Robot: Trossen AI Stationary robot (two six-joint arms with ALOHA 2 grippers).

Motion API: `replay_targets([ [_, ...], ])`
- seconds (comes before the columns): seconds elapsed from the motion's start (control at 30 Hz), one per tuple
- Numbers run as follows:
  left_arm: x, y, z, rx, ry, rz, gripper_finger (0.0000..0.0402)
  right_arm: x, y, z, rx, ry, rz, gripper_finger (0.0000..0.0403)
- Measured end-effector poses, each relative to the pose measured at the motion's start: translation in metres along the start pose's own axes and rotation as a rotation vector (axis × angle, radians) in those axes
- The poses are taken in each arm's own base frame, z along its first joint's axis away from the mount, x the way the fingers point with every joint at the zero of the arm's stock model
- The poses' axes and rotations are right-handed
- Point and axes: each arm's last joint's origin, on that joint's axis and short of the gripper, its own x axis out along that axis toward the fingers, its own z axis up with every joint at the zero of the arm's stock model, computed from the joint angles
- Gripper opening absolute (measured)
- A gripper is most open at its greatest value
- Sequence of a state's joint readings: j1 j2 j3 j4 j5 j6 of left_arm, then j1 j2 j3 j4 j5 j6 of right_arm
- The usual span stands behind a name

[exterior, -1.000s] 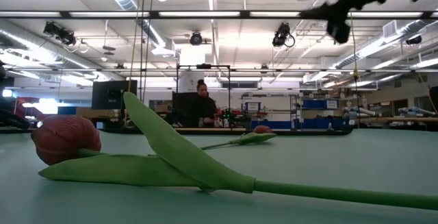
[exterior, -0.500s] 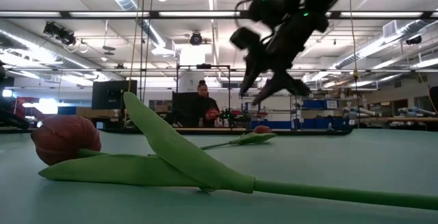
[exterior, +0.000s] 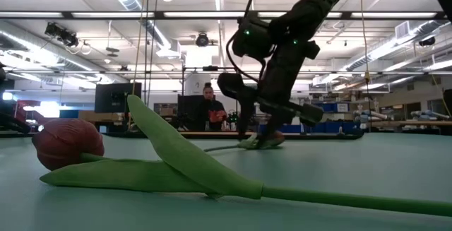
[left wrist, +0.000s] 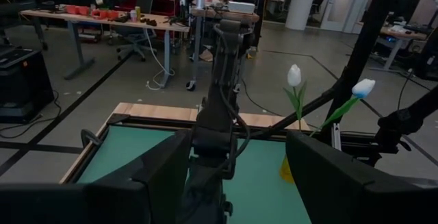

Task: Sort flowers into vase by color
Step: Put the top dark red flower into the yellow transparntl vase

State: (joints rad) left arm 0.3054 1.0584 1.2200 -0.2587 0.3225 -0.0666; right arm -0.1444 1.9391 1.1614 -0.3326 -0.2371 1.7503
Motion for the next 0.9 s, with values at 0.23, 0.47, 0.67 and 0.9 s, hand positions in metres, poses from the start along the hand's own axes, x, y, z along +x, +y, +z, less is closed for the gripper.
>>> replay_targets([
  [0.23, 0.000, 0.000, 0.000, 0.000, 0.000, 0.000, 0.0247, 0.005, 0.000, 0.003, 0.093, -0.040, 0.001, 0.0134],
  [0.47, 0.000, 0.000, 0.000, 0.000, 0.000, 0.000, 0.0247, 0.005, 0.000, 0.008, 0.035, -0.107, 0.015, 0.0022],
  [0.67, 0.000, 0.000, 0.000, 0.001, 0.000, 0.000, 0.0247, 0.000, 0.001, 0.010, -0.099, -0.169, 0.022, 0.0013],
  [0.9, 0.000, 0.000, 0.000, 0.003, 0.000, 0.000, 0.0247, -0.044, 0.012, 0.004, -0.262, -0.344, 0.129, 0.0006],
])
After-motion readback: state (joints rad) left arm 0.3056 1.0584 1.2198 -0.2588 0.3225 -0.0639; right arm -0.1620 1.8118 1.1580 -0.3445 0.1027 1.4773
